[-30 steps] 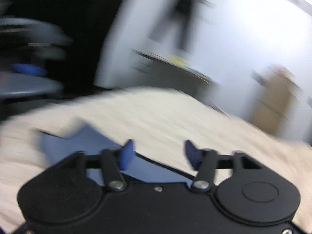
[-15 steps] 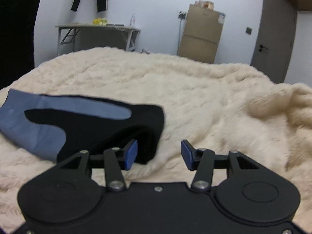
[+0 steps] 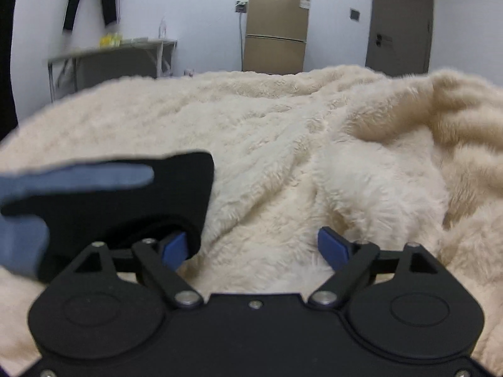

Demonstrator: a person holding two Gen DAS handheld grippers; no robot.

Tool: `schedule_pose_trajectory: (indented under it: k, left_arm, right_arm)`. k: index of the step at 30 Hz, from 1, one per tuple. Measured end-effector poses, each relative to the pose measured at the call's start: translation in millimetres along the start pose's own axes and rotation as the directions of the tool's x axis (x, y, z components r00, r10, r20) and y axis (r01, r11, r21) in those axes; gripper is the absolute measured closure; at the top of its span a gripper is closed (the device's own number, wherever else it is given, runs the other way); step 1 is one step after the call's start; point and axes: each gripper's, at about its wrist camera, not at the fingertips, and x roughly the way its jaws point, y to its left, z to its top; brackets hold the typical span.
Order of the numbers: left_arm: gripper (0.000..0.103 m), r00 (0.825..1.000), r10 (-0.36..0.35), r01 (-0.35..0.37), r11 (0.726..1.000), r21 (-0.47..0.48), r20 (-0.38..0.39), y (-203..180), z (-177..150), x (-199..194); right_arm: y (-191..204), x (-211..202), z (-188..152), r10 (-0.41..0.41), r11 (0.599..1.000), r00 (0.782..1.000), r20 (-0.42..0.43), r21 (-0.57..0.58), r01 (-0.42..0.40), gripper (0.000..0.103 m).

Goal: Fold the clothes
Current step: 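Move the open right gripper over the folded black pants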

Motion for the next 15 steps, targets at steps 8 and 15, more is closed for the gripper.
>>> schedule_pose_trajectory:
  k: [8,15]
  left_arm:
    - [0.001,1.0,-0.001,0.001,1.0,-0.031,0.009,6,2,-1]
    - [0.001,1.0,-0.004,0.004,1.0,-0.021,0.005,4,2,1]
  right_arm:
    - [-10,-17,33,0.143,0.952,0.986,-0.087,-0.262,-0.161,0.017]
    - [-22,-49,91,0.291,0.844,0.956,-0.041,-0.46,-0.277,0.03]
